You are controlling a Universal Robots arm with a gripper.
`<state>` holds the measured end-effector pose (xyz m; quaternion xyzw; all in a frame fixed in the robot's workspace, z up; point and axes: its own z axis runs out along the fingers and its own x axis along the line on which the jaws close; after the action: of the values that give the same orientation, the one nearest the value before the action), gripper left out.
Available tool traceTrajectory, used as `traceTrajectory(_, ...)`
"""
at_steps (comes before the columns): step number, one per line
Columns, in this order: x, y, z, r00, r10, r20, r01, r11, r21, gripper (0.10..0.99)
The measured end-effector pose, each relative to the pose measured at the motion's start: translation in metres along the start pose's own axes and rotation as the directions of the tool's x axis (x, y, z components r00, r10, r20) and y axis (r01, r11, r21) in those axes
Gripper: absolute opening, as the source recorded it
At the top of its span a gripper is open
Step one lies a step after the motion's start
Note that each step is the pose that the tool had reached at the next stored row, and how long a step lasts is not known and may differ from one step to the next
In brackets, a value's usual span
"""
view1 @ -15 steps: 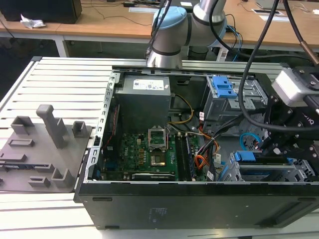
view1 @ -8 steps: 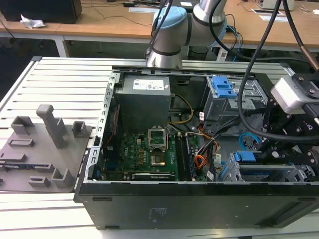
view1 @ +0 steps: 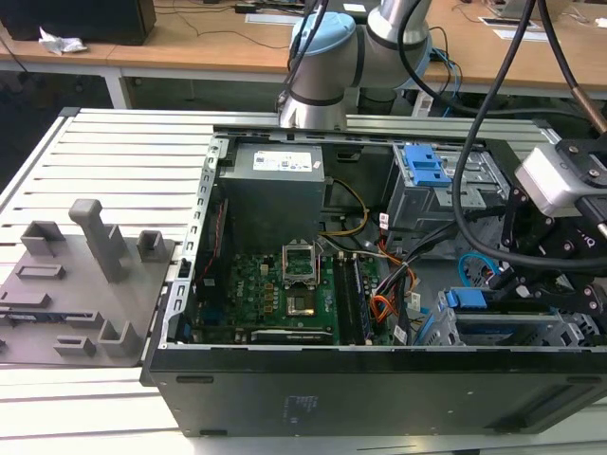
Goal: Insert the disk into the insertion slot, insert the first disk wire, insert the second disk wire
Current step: 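Insert the second disk wire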
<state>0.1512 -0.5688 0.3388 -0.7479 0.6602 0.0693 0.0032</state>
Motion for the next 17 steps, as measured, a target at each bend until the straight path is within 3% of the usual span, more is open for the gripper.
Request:
traceTrajectory(4, 0.0, 0.0, 0.0, 1.0, 0.0, 0.0001, 0.0, 1.0, 0.0, 0.161)
traceTrajectory(9, -0.0006, 0.0006, -0.0063, 1.0, 0.002, 0.0004, -0.002, 1.0, 0.0, 0.161)
traceTrajectory(12, -0.0006, 0.0006, -0.0065, 0.999, 0.044, 0.0038, -0.044, 0.999, 0.005, 0.161)
traceTrajectory(17, 0.002, 0.0008, -0.0054, 0.9976, 0.069, 0.0064, -0.069, 0.9976, 0.007, 0.161)
